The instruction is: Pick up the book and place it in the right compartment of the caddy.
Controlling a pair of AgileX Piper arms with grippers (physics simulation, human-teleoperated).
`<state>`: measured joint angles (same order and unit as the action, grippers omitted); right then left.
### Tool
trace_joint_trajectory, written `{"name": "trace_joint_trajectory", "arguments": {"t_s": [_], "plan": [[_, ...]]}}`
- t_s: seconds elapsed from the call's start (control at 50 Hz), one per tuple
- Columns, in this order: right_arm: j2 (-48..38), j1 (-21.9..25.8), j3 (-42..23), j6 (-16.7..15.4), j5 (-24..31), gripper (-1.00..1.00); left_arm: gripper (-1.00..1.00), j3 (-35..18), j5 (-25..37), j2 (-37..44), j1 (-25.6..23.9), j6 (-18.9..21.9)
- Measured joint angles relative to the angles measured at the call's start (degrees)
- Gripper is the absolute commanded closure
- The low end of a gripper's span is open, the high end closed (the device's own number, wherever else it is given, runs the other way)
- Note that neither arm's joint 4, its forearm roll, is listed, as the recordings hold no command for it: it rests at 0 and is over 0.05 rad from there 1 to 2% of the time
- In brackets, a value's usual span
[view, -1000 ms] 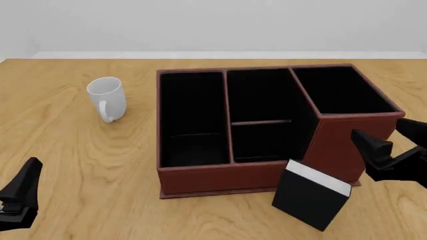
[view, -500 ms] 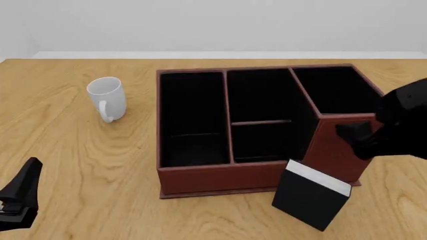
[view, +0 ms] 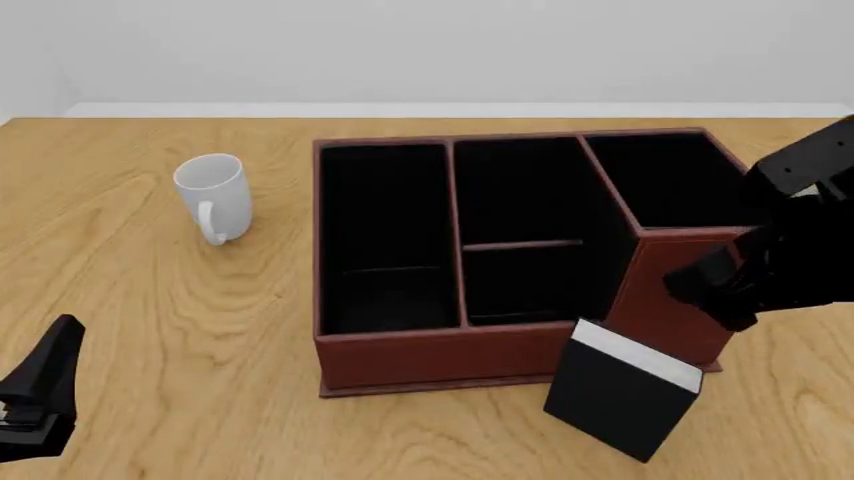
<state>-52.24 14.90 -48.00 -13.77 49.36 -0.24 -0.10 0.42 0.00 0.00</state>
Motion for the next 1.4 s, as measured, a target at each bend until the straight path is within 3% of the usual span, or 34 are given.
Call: {"name": "trace_joint_trajectory", "arguments": {"t_s": [0.34,0.94,1.4], "plan": [[-2.58,4.24,-2.14,2.34,4.91,-1.00,-1.00,0.00,0.00,0.00,0.00,0.00],[-4.67,11.61,3.87,8.92,2.10,-1.00,-1.00,0.00,0.00,0.00,0.00,0.00],[-5.67,11.79,7.22,9.50,0.01,-1.00,-1.00,0.00,0.00,0.00,0.00,0.00]]}}
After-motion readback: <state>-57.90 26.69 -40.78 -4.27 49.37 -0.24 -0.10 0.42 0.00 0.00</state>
